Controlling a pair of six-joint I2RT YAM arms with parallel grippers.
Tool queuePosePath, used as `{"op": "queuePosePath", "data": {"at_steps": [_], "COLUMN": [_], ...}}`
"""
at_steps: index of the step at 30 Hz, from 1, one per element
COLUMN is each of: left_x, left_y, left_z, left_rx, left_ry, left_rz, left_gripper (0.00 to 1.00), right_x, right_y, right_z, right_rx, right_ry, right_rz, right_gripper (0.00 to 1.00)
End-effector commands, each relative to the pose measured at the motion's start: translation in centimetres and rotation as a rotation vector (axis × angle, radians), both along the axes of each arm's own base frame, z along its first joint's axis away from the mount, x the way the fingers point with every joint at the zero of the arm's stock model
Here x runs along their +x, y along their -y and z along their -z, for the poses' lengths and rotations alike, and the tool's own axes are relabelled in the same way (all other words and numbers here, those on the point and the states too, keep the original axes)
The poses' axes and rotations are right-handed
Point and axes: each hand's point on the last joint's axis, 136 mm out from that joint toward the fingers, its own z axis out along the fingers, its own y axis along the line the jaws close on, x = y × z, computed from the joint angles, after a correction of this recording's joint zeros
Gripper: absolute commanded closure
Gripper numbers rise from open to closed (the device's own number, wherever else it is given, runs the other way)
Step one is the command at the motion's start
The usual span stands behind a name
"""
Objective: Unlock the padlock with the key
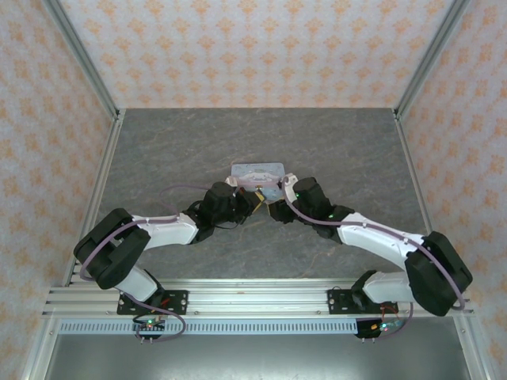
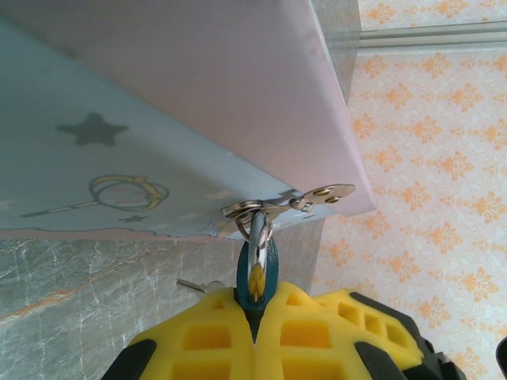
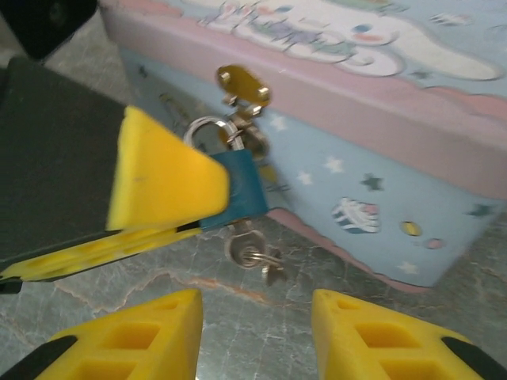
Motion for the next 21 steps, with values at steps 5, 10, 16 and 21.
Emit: {"op": "queuePosePath", "data": {"at_steps": [5,10,16,21], "left_x": [0.2,0.2,0.3,0.3], "left_y": [0.2,0.3,0.4,0.4], "left_z": [-1.0,-1.2,-1.4,-1.6], "left_rx": [-0.006,-0.012,-0.016,-0.019], "left_ry": [0.035,0.036,0.038,0.041], "left_rz": [0.012,0.014,0.016,0.015], "left_gripper": [1.0,1.0,1.0,1.0], "right_x": [1.0,1.6,1.9,2.2], "right_y": [-0.8,-1.2,-1.6,-1.6], "right_z": [-0.2,-0.1,0.9,1.4], "right_rx": [-0.105,-0.136,-0.182,-0.195], "right_ry": [0.066,0.075,0.064,0.067], "right_rz": [-0.021,-0.037,-0.06,-0.054], "right_gripper": [0.6,0.6,0.62,0.66]}}
